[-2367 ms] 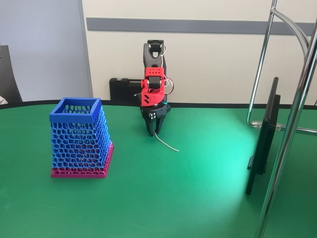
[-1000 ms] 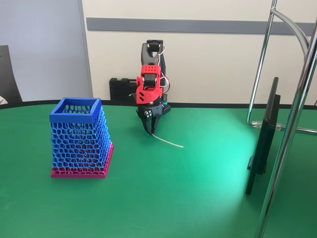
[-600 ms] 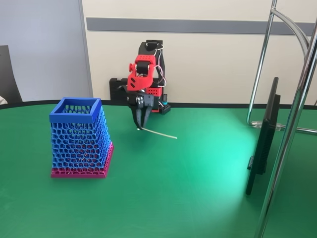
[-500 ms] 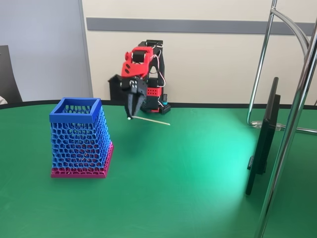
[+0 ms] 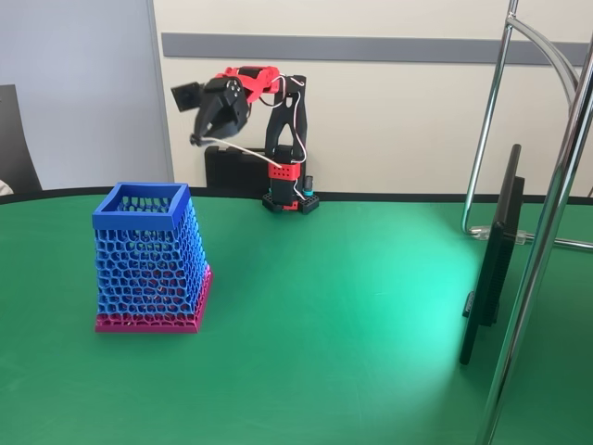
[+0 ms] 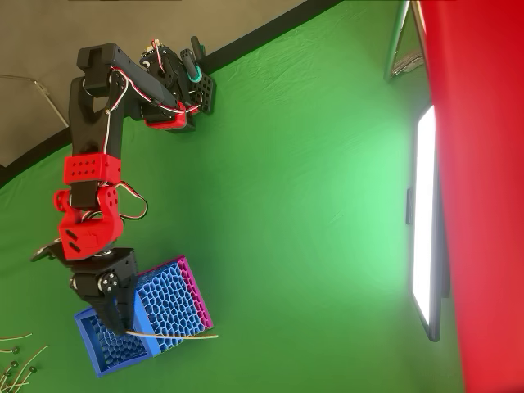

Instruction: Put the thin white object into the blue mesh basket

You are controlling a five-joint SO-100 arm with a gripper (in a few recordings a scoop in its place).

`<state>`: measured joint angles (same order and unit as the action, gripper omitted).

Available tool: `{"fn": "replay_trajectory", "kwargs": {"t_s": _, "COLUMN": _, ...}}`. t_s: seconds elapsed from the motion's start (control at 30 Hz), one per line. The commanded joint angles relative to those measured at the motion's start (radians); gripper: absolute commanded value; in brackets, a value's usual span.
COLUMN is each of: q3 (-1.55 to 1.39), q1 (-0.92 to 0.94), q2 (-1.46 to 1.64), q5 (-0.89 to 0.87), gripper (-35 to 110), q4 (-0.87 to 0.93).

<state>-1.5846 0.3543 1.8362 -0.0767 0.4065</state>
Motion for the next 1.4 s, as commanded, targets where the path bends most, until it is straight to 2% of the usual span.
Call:
{"fn": "replay_trajectory", "kwargs": {"t_s": 0.0, "q3": 0.008, "q1": 0.029, "q2": 0.06, "q5": 0.098, "gripper": 1, "q4": -0.089}}
{"fn": "replay_trajectory", "kwargs": {"t_s": 0.13, "q3": -0.025, "q1": 0.078, "q2": 0.074, "q5": 0.244, "gripper": 1, "q4": -0.218}}
{"fn": "replay_trajectory", "kwargs": {"t_s": 0.43, "q3": -0.202, "q1": 0.15, "q2": 0.043, "q5": 0.606, "gripper": 1, "q4": -0.64}}
{"fn": "replay_trajectory", "kwargs": {"t_s": 0.57, "q3": -0.245, "q1": 0.173, "q2": 0.014, "q5": 0.735, "gripper": 0, "q4": -0.738}}
{"fn": "replay_trajectory", "kwargs": {"t_s": 1.03, "q3": -0.265, "q1": 0.262, "q2": -0.08, "q5": 0.92, "gripper": 1, "q4": -0.707}}
{"fn": "replay_trajectory", "kwargs": {"t_s": 1.37, "q3": -0.011, "q1": 0.284, "q2": -0.153, "q5": 0.839, "gripper": 9, "q4": -0.209}}
